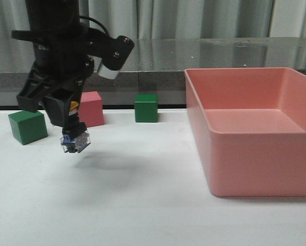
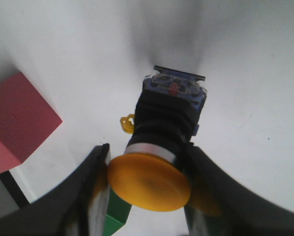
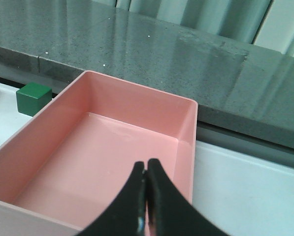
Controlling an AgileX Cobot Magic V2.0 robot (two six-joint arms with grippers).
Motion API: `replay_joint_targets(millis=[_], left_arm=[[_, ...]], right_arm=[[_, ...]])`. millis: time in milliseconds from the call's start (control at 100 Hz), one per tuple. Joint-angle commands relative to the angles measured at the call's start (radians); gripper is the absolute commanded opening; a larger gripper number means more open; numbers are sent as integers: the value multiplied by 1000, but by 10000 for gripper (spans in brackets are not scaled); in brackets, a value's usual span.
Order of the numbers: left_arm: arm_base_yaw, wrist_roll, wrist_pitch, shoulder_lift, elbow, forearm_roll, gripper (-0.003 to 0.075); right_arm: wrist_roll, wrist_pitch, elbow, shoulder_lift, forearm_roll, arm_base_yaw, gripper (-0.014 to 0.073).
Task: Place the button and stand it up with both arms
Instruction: 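Lift and rotate the button upright, lower it onto its base, then open the left gripper and raise it away from the button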
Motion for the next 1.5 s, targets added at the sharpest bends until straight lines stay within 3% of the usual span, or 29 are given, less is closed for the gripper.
replay_joint_targets(millis=[0, 160, 810, 950, 1120, 1190, 1260, 1490], left_arm=[[-8, -31, -17, -31, -31, 26, -19], [-8, -104, -19, -3, -31, 45, -19], [-8, -106, 31, 14, -31, 15, -3], [-8, -106, 38, 14, -31, 12, 153], [-8, -106, 36, 14, -43, 5, 540], [-8, -106, 38, 14, -53, 1, 652], [-8, -106, 58, 14, -66, -2, 694], [-8, -106, 215, 12, -120, 3, 693]], right_arm=[[0, -81, -24, 2, -5, -5, -60], [0, -81, -24, 2, -5, -5, -60], [0, -81, -24, 2, -5, -5, -60], [0, -81, -24, 2, -5, -5, -60], [0, -81, -24, 2, -5, -5, -60], [0, -81, -24, 2, -5, -5, -60], [0, -81, -24, 2, -5, -5, -60], [0, -81, -24, 2, -5, -5, -60]])
